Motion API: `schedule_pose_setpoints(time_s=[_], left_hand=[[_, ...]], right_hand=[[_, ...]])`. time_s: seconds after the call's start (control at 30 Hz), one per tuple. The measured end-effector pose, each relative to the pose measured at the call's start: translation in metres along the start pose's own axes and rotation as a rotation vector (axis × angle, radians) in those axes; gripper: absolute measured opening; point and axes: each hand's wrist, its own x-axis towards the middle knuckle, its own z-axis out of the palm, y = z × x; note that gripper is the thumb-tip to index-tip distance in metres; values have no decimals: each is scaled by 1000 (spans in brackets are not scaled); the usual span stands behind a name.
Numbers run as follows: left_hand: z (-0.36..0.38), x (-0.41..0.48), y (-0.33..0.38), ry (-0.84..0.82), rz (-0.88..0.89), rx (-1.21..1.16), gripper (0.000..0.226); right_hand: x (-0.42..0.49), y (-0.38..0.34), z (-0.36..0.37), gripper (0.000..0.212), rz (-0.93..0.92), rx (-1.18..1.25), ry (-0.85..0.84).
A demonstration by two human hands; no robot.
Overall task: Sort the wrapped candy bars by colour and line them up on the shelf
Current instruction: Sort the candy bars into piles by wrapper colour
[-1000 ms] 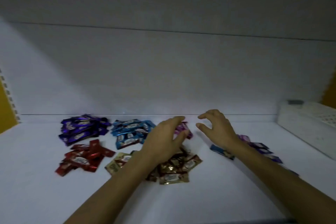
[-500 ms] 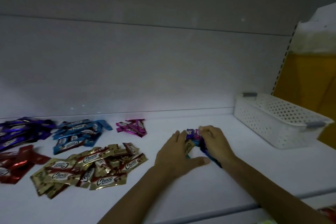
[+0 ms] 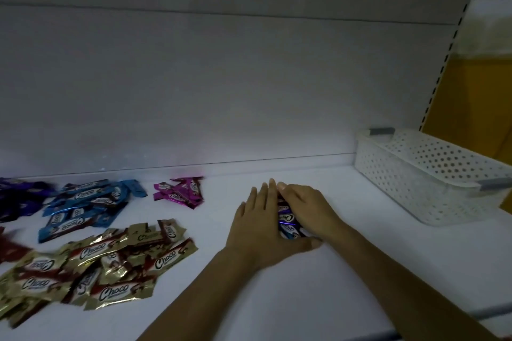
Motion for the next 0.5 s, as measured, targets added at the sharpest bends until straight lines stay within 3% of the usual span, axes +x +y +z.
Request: schedule_pose_setpoints(time_s=[0.13,0.27,0.5], left_hand=[[2,-1,-5,80,2,-72,129],[0,0,-3,131,26,49,119],[-6,-3,3,295,79,56,46]], right_hand=[[-3,-6,0,36,-24,128,80],[-6,-11,-2,26,-27,293,170],[-5,-12,-9,26,5,331,297]])
